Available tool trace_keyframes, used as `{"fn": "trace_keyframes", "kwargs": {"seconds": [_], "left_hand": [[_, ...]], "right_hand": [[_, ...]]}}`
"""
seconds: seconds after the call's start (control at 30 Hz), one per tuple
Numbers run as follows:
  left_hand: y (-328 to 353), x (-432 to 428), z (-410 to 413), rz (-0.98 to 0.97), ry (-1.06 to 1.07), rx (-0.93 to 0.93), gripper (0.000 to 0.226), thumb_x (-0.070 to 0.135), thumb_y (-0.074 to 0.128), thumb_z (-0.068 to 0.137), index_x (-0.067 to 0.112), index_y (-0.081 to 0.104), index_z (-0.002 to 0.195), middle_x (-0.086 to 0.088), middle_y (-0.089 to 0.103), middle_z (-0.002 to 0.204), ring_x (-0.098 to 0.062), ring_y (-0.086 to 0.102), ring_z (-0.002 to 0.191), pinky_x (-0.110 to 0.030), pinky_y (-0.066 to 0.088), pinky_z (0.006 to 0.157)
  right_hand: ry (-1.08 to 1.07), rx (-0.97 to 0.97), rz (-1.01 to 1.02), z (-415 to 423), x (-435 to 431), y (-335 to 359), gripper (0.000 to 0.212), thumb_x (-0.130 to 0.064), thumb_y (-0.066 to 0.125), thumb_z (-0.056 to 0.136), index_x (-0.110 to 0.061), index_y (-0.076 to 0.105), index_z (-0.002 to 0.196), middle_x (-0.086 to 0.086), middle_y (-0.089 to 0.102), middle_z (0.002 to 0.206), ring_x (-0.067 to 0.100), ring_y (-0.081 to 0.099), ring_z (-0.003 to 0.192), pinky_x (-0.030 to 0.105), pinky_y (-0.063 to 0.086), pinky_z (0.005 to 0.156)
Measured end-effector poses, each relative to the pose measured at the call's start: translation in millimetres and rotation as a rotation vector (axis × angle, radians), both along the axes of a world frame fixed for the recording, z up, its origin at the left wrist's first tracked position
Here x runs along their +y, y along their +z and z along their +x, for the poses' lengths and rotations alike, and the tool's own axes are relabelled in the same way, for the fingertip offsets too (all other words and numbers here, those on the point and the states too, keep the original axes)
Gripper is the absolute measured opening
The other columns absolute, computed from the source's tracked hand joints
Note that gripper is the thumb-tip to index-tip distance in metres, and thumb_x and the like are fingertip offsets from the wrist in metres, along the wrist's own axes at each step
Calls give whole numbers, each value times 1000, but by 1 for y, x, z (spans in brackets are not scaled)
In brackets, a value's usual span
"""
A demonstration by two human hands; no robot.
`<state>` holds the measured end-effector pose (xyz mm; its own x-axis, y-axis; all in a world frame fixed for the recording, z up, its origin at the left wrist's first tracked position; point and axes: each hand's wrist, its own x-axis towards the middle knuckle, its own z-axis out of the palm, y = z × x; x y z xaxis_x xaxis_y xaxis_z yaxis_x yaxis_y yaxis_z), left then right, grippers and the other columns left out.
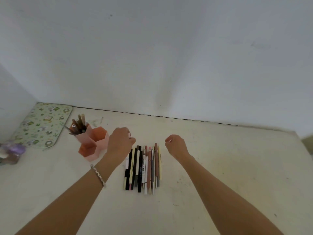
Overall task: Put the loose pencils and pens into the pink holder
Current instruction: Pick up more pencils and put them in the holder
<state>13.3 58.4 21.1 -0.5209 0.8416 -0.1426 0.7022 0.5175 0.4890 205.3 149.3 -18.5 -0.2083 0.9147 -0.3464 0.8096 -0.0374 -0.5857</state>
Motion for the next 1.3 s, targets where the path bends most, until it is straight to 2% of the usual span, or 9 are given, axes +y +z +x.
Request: {"fn": "trace_keyframes", "kwargs": {"seconds": [0.1, 0.27, 0.4, 0.5, 0.57, 0.67, 0.87, 1.07, 1.3], "left_hand": [[18, 8, 5, 142, 17, -59, 18, 14, 60, 86, 10, 68, 102, -5, 62, 100, -18, 58, 82, -23, 37, 68], [30, 3, 9, 282, 56, -109, 26, 11, 59, 88, 12, 69, 111, 1, 70, 92, -16, 64, 84, -25, 46, 73], [40, -5, 3, 365, 78, -64, 25, 14, 58, 90, 14, 70, 112, 2, 70, 87, -17, 64, 84, -32, 51, 80], [50, -10, -7, 401, 153, -35, 25, 20, 59, 89, 21, 71, 111, 13, 65, 79, -6, 59, 73, -12, 36, 62], [57, -14, -16, 392, 178, -59, 25, 23, 60, 88, 24, 70, 112, 16, 64, 81, -3, 59, 73, -12, 36, 62], [64, -23, -29, 437, 168, -114, 27, 22, 61, 88, 23, 70, 114, 14, 67, 83, -6, 66, 78, -24, 51, 78], [82, -33, -59, 724, 235, -149, 23, 17, 66, 91, 23, 63, 113, 21, 63, 81, 16, 62, 72, -3, 46, 67], [107, -42, -113, 944, 386, -38, 18, 26, 58, 94, 20, 64, 110, 13, 67, 88, 8, 65, 75, -3, 47, 67], [73, -66, -134, 762, 345, 119, 16, 23, 55, 97, 21, 64, 110, 8, 69, 92, -8, 67, 81, -23, 51, 72]], "right_hand": [[85, -144, -59, -5, -16, -16, 20, -11, 54, 90, 0, 67, 101, 12, 68, 105, 27, 64, 93, 32, 51, 80], [84, -182, -45, -10, -32, -27, 7, -14, 52, 89, -9, 57, 86, 8, 62, 93, 20, 51, 77, 26, 39, 66], [41, -195, 3, -16, -39, -29, 16, -17, 55, 86, -13, 47, 72, 6, 49, 81, 21, 45, 69, 27, 35, 57], [9, -217, 33, -20, -43, -32, 16, -24, 54, 91, -7, 57, 91, 8, 51, 98, 25, 55, 88, 32, 44, 70], [-32, -200, 43, -20, -45, -34, 24, -26, 55, 92, -5, 58, 103, 8, 53, 106, 26, 57, 96, 33, 46, 75], [-85, -116, 27, -16, -40, -32, 18, -19, 58, 88, -4, 56, 97, 10, 58, 97, 24, 56, 84, 34, 46, 71], [-230, 249, 187, -32, -20, 11, 43, -7, 58, 88, -12, 44, 128, -1, 59, 71, 13, 56, 58, 24, 42, 50], [-112, 635, 344, -108, -26, 71, 45, -6, 55, 89, -24, 47, 129, -6, 55, 72, 0, 53, 60, 11, 45, 58], [-62, 854, 358, -160, -54, 96, 40, -9, 56, 91, -29, 41, 122, 1, 63, 88, 7, 63, 69, 15, 50, 57]]}}
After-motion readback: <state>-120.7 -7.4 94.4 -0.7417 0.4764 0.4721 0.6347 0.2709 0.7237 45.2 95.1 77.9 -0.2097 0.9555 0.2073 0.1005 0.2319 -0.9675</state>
